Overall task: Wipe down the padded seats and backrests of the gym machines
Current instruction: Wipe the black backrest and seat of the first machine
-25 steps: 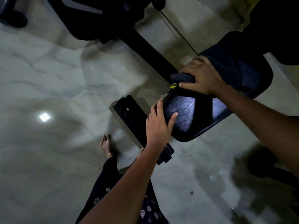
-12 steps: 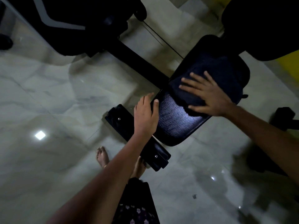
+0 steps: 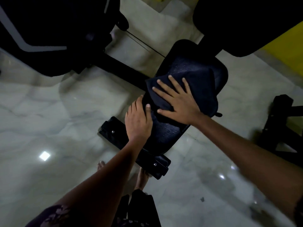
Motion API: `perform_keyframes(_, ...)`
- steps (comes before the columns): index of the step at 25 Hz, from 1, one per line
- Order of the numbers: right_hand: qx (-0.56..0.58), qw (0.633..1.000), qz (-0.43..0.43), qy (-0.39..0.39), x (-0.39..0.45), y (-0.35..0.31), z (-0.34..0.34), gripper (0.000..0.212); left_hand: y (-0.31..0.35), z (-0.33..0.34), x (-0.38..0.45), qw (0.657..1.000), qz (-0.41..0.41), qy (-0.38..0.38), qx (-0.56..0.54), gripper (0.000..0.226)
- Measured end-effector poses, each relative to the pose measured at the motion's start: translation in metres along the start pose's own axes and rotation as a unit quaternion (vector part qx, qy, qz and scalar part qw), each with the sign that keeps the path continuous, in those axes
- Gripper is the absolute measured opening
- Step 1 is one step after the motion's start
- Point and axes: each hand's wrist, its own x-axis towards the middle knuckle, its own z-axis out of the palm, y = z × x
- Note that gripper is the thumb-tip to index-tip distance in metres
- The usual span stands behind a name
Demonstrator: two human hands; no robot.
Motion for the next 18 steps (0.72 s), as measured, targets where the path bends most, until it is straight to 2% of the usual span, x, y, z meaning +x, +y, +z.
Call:
perform_keyframes(2, -0.008, 0.995, -0.096, -0.037, 0.015, 0.041, -0.008, 0.072, 0.001, 0.002, -0.001, 1.0, -0.001, 0.01, 0.005, 0.058)
perform_keyframes(3, -0.009, 0.993, -0.109, -0.052, 0.025, 0.059, -0.013, 0.075, 0.001, 0.002, 0.0, 1.0, 0.001, 0.01, 0.005, 0.059)
perform_keyframes(4, -0.007, 0.995, -0.086, -0.055, 0.033, 0.074, -0.016, 0.078, 0.0, 0.002, 0.001, 1.0, 0.004, 0.009, 0.005, 0.059)
perform_keyframes(5, -0.004, 0.998, -0.029, -0.046, 0.041, 0.085, -0.018, 0.081, -0.001, 0.002, 0.001, 1.0, 0.007, 0.009, 0.004, 0.059)
perform_keyframes(7, 0.006, 0.989, 0.148, -0.011, 0.048, 0.1, -0.022, 0.085, 0.0, 0.003, 0.003, 1.0, 0.007, 0.007, 0.011, 0.059)
perform_keyframes(9, 0.03, 0.938, 0.346, 0.023, 0.043, 0.1, -0.022, 0.083, -0.001, 0.004, 0.003, 1.0, 0.009, 0.008, 0.021, 0.058)
perform_keyframes(11, 0.073, 0.872, 0.483, 0.041, 0.036, 0.087, -0.021, 0.082, -0.002, 0.006, 0.004, 0.999, 0.017, 0.009, 0.026, 0.056)
perform_keyframes(13, 0.09, 0.841, 0.531, 0.053, 0.029, 0.066, -0.017, 0.081, -0.004, 0.008, 0.003, 0.999, 0.022, 0.006, 0.029, 0.055)
perform_keyframes(18, 0.075, 0.843, 0.528, 0.064, 0.005, 0.014, -0.008, 0.07, -0.001, 0.008, 0.005, 0.999, 0.027, 0.003, 0.029, 0.056)
